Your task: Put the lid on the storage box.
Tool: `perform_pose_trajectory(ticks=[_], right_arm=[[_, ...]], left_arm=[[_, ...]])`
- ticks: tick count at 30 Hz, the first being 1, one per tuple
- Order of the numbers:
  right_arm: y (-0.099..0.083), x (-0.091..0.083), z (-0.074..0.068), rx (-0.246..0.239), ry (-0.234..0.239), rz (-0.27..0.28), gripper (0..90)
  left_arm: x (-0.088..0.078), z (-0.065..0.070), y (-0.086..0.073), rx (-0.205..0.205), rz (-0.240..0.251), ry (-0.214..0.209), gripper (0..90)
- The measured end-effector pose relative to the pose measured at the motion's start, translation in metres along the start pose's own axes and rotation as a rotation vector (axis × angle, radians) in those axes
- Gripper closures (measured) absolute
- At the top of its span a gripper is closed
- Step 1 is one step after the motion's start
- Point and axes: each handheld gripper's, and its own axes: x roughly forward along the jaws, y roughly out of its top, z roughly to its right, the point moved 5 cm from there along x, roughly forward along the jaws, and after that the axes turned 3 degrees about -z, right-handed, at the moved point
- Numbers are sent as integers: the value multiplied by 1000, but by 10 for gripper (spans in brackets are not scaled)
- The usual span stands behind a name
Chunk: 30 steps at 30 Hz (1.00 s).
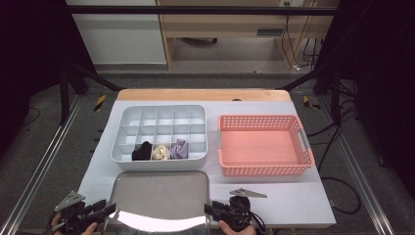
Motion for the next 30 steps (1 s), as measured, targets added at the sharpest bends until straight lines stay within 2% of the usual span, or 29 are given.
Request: perform_pose_trajectory(ticks=[2,3,7,9,16,20,22,23,24,25,30], right_arm=[[7,-7,-6,4,23,42,577],[7,-7,-6,4,23,42,577],[17,-16,-18,-28,44,106,579],[21,-18,-21,-25,55,130,579],[29,-20,-29,-31,71,172,569],[29,-16,-27,-43,53,169,574],[25,-8,-29,5,120,122,604],[22,-3,-31,-7,145,101,622],[20,1,-33,-11,150,67,608],[20,5,-34,-33,132,50,594],[20,4,-28,-46,139,17,621]], left_arm=[[0,0,0,-3,0,0,487],[0,0,0,-4,1,1,487],[0,-1,0,-10,2,3,487],[0,-1,0,-13,4,4,486],[-1,-2,0,-20,6,3,489],[-1,-2,0,-23,6,-4,490],[-1,-2,0,-21,5,-4,496],[-1,-2,0,-18,5,-3,495],[-1,-2,0,-18,5,-5,494],[-1,-2,0,-18,6,-6,492],[-1,-2,0,-23,7,-18,478]])
